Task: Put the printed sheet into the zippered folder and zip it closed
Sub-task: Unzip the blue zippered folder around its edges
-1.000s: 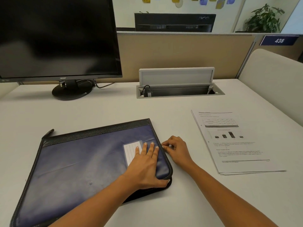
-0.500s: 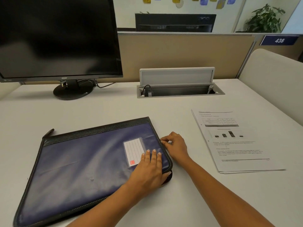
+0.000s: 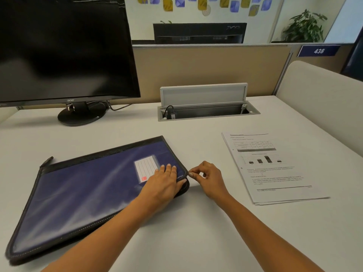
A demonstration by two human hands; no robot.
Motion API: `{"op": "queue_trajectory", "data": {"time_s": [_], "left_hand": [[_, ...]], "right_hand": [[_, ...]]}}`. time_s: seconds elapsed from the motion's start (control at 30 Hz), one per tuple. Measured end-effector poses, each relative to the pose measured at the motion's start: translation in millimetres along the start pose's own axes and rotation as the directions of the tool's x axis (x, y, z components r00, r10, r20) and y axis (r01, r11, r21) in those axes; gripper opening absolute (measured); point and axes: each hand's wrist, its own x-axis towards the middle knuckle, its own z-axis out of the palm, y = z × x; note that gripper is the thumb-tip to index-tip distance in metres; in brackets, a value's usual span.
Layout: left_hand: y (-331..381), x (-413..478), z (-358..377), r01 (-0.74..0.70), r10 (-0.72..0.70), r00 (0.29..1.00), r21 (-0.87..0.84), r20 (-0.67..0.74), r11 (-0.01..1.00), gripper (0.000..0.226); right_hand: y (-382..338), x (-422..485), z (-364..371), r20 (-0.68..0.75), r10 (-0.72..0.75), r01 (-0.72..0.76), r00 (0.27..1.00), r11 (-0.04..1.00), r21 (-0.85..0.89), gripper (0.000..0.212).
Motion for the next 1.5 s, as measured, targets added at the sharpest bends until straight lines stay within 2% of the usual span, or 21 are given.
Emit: {"op": "queue_trajectory", "data": {"time_s": [0.2,0.4,0.57,1.0,1.1,1.23,1.33,1.43,1.5], "left_hand": [[-4,-6,13,-0.025,0.025,0.999,0.0,-0.025,1.0,0.069],[-18,-16,19,-0.002,0.001,1.0,0.127,0.011,0.992,0.065],[-18,-9,13,-0.037,0.027,0.998,0.209,0.048,0.977,0.062],[-8,8,6,-0.021,0.02,1.0,0.196,0.006,0.98,0.06],[-7,8,7,-0.006,0.006,1.0,0.163,-0.001,0.987,0.061],[-8,3,12,0.002,0.007,0.997,0.119,-0.081,0.993,0.062],[-18,-8,17,0.01,0.006,0.994,0.141,-0.112,0.99,0.063],[-35,-21,21,0.055,-0.035,0.994,0.194,-0.103,0.979,0.065],[-42,-25,22,0.052,-0.042,0.998,0.225,-0.048,0.973,0.065]], "right_hand": [[8,-3,7,-0.023,0.054,-0.056,0.998,0.996,-0.071,0.01],[10,4,9,-0.083,0.097,-0.105,0.992,0.99,-0.097,0.01],[9,3,11,-0.126,0.099,-0.112,0.987,0.988,-0.107,0.012],[6,-29,22,-0.186,0.121,-0.128,0.975,0.991,-0.03,0.012],[5,-32,25,-0.167,0.125,-0.136,0.978,0.989,-0.06,0.013],[7,-32,22,-0.169,0.133,-0.157,0.976,0.979,-0.131,0.016],[8,-29,19,-0.184,0.134,-0.167,0.974,0.97,-0.177,0.017],[9,-26,15,-0.222,0.148,-0.19,0.964,0.964,-0.186,0.018],[10,-23,14,-0.244,0.15,-0.197,0.958,0.963,-0.184,0.018]]}}
